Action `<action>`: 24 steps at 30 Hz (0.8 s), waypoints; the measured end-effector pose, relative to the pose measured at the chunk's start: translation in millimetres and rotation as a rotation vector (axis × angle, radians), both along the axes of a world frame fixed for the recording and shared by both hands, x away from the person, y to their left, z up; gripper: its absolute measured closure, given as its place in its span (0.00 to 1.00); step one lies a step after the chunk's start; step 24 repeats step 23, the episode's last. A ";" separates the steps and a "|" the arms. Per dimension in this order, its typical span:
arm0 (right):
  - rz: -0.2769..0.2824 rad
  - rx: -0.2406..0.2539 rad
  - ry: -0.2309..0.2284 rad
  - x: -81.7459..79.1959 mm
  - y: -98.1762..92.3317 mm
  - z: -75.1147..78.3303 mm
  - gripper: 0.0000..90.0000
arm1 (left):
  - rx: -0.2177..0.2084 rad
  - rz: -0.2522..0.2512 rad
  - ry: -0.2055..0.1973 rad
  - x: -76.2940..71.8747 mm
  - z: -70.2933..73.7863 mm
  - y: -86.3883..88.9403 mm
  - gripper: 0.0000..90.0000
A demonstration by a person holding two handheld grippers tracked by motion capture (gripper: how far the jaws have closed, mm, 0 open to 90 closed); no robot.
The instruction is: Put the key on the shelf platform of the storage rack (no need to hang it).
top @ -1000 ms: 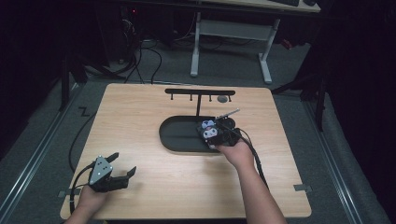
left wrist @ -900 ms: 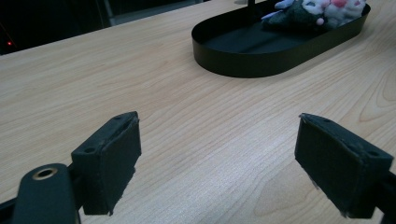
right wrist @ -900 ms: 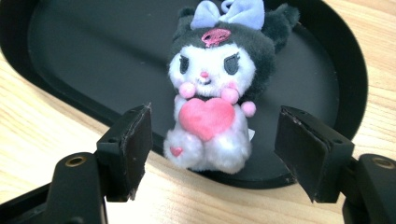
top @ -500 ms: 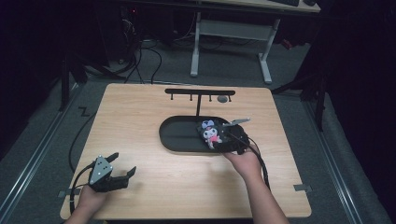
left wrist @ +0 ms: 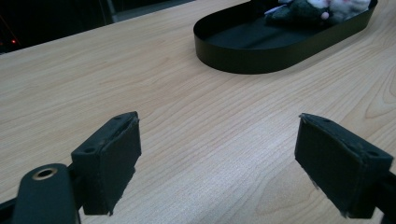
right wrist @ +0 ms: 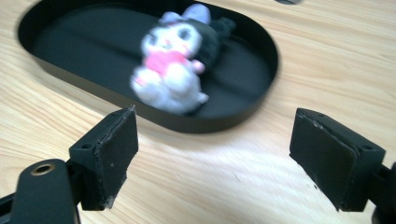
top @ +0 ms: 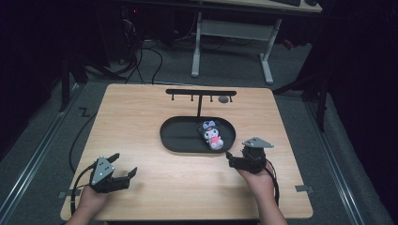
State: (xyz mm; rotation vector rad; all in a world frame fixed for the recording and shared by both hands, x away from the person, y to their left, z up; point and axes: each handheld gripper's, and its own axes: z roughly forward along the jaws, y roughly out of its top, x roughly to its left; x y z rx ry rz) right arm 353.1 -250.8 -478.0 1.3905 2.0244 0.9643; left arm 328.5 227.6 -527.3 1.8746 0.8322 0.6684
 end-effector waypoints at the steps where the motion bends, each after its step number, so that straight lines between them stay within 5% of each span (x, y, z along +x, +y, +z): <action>1: -0.009 0.020 -0.001 -3.8 -5.4 -4.9 0.17 | 0.002 -0.001 -0.001 -0.2 0.0 -0.1 0.17; 7: -0.023 0.044 -0.031 -33.8 -22.3 -20.5 0.17 | 0.001 -0.002 -0.002 0.0 0.1 -0.1 0.17; 12: -0.056 0.014 -0.088 -66.8 -28.3 -33.7 0.17 | -0.001 -0.001 0.002 0.6 0.1 -0.3 0.17; 24: -0.093 -0.033 -0.076 -71.4 -30.3 -38.0 0.17 | -0.002 -0.025 -0.011 -1.9 0.4 0.7 0.17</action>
